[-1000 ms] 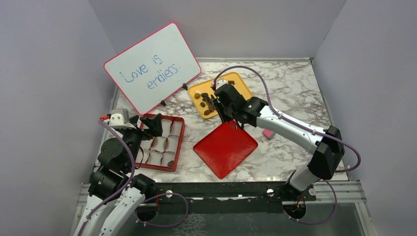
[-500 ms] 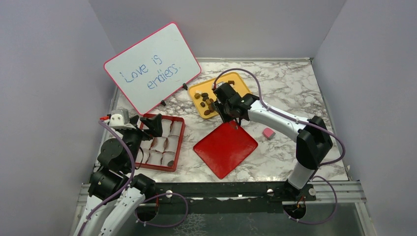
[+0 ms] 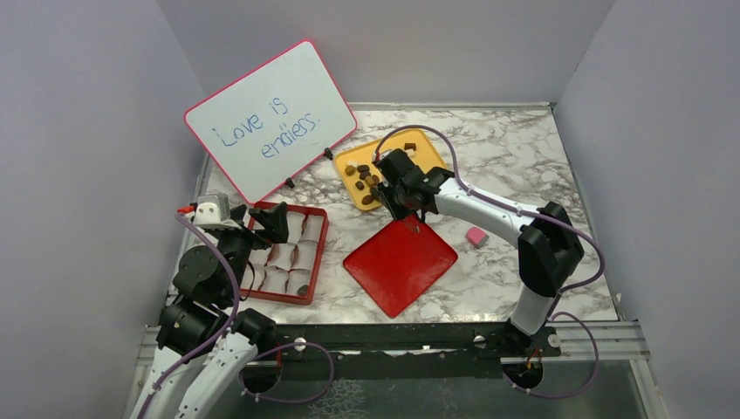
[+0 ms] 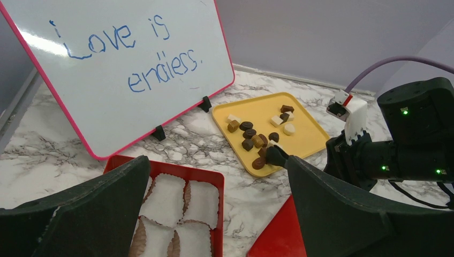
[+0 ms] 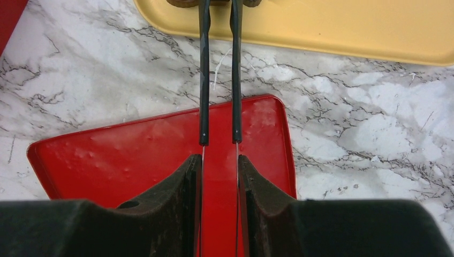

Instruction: Pack the chocolate

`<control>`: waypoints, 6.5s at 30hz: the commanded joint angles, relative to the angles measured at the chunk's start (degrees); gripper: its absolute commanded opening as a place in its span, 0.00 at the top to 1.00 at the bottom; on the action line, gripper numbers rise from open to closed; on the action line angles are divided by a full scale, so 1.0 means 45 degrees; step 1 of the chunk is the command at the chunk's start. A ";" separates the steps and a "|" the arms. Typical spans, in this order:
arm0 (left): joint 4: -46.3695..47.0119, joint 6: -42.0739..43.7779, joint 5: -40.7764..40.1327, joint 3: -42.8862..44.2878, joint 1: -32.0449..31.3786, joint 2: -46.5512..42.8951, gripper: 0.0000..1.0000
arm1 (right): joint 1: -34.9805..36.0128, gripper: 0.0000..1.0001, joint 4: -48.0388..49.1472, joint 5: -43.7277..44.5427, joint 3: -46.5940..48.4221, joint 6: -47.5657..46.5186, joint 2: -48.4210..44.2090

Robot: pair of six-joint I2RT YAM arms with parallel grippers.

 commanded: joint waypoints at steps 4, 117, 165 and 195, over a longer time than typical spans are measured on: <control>0.0290 0.0148 -0.0035 -0.0099 -0.0024 -0.0115 0.01 | -0.0048 0.68 0.0235 -0.0031 0.0282 -0.0190 0.0420; 0.0340 0.0343 -0.3725 -0.0210 0.0010 -0.1643 0.01 | 0.5939 0.76 0.1169 -0.5161 0.2200 -0.1017 0.1640; 0.0331 -0.0178 -0.2544 -0.0262 0.0010 -0.1594 0.01 | 0.5349 0.65 0.0111 0.1190 0.1123 -0.0785 -0.1787; 0.0234 -0.0051 -0.0445 -0.0465 0.0010 -0.0335 0.01 | -0.1103 0.62 -0.0261 0.0814 -0.0055 -0.1410 -0.0747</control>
